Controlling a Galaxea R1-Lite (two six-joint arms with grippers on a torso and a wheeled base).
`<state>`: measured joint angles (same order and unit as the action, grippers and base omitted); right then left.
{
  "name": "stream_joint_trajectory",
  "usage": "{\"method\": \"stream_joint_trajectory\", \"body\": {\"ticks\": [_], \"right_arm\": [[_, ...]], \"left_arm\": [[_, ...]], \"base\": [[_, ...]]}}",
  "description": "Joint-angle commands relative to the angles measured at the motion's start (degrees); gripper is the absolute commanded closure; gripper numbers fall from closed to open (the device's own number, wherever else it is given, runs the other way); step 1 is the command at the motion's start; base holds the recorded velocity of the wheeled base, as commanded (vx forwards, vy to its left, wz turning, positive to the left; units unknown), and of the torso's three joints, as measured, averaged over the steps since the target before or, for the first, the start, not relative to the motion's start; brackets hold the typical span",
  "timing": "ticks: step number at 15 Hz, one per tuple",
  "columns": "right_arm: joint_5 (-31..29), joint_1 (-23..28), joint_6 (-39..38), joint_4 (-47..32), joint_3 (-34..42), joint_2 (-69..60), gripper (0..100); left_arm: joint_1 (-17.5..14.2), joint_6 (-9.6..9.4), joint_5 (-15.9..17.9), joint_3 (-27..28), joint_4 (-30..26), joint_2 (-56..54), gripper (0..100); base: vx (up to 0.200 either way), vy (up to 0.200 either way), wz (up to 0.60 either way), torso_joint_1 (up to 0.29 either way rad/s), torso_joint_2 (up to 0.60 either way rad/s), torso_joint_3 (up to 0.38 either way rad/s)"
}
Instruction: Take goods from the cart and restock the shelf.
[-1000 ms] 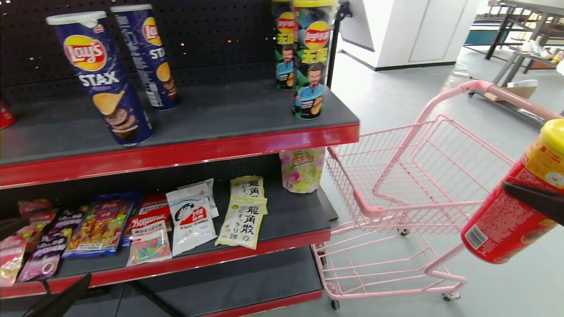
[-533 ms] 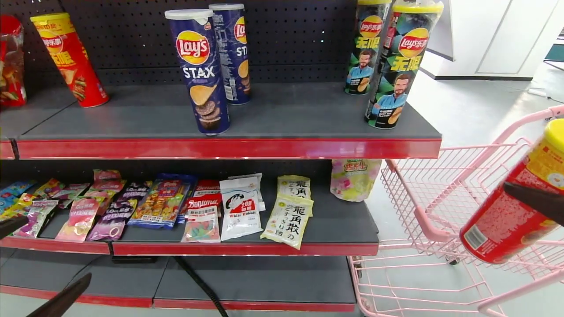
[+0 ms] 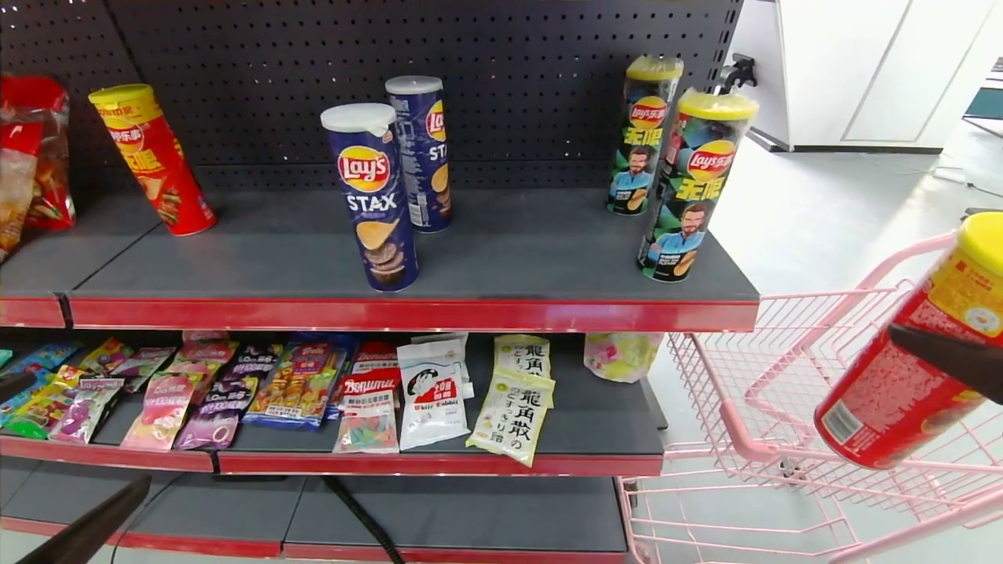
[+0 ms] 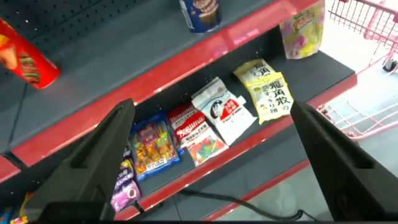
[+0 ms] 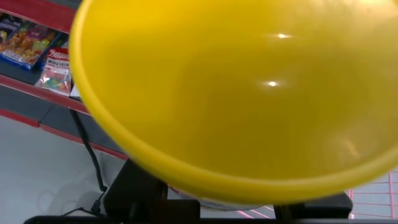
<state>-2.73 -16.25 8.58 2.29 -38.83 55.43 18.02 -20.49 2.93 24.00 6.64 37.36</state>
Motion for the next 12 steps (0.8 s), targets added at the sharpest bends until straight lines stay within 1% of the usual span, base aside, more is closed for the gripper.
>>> {"method": "stream_joint_trajectory", "body": {"ticks": [1,5,6,9,12], "right_arm": [[0.01,-0.01,0.03,0.08,-0.02,0.38,100],[0.09,-0.10,0.12,0.08,0.07,0.82,100],[0.09,-0.01,0.56,0.08,0.33,1.08,100],[0.80,-0.19,0.21,0.17,0.59,1.17,100],[7.48,-0.19,0.03,0.34,0.42,1.00,100]], "left_arm": [[0.00,0.01,-0.03,0.17,-0.05,0.17,0],[0.00,0.01,-0.03,0.17,-0.05,0.25,0],[0.00,0.01,-0.03,0.08,-0.14,0.34,0],[0.00,0.01,-0.03,0.08,-0.23,0.52,0],[0.00,0.01,-0.03,0.08,-0.23,0.52,0]], "base": [[0.000,0.000,0.00,0.261,-0.63,-0.378],[0.000,0.000,0.00,0.188,-0.44,-0.257],[0.000,0.200,0.00,0.124,-0.31,-0.163],[0.000,0.200,0.00,0.017,-0.04,-0.025],[0.000,0.200,0.00,0.010,0.01,-0.006]]}}
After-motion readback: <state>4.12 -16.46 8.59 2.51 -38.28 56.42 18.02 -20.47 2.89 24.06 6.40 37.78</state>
